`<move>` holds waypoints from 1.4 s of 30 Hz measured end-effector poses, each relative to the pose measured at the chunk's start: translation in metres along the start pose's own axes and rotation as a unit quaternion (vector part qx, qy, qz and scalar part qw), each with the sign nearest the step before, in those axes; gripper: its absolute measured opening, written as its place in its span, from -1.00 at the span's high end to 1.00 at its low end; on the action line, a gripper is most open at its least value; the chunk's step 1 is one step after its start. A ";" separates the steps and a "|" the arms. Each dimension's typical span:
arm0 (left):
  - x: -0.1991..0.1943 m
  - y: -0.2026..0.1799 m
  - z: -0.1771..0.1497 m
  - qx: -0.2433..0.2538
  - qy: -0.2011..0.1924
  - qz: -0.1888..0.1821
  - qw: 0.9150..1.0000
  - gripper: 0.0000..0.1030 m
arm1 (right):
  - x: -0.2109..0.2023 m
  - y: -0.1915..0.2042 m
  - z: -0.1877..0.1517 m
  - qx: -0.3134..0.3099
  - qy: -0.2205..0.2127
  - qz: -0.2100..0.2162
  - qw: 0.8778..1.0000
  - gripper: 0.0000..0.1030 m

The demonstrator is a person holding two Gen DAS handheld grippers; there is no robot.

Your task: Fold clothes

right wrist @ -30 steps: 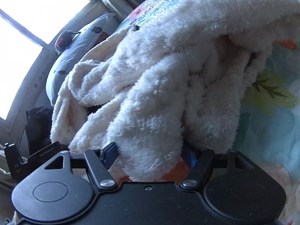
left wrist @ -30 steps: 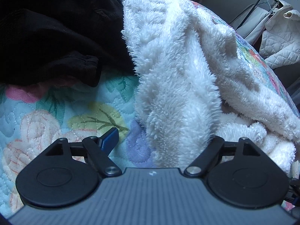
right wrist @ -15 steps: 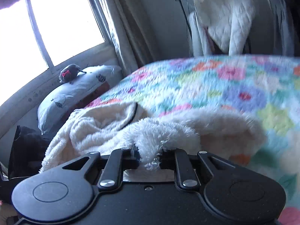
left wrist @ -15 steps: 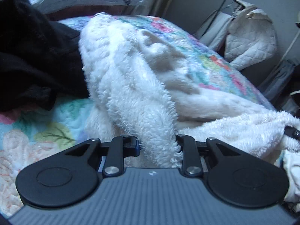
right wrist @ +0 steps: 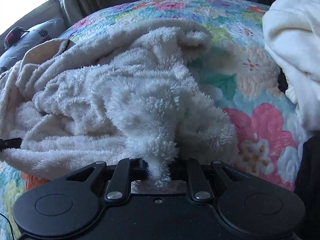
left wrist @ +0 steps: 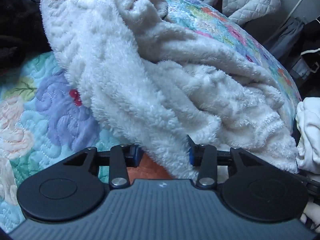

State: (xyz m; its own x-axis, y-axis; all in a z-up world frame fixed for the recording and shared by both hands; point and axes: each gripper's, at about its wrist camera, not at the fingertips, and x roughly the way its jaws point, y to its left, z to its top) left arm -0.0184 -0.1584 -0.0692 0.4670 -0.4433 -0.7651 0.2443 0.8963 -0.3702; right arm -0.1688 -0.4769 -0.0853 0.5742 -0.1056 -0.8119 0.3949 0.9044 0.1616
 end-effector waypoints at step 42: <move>-0.010 0.091 0.033 -0.050 -0.108 0.192 0.974 0.68 | -0.010 0.017 -0.036 -0.075 -0.015 0.004 0.997 0.50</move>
State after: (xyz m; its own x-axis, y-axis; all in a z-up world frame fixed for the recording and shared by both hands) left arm 0.0274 -0.0726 -0.0775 0.6784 -0.0585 -0.7324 -0.0616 0.9888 -0.1361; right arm -0.1933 -0.4457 -0.0950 0.5997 -0.1081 -0.7929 0.2796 0.9567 0.0811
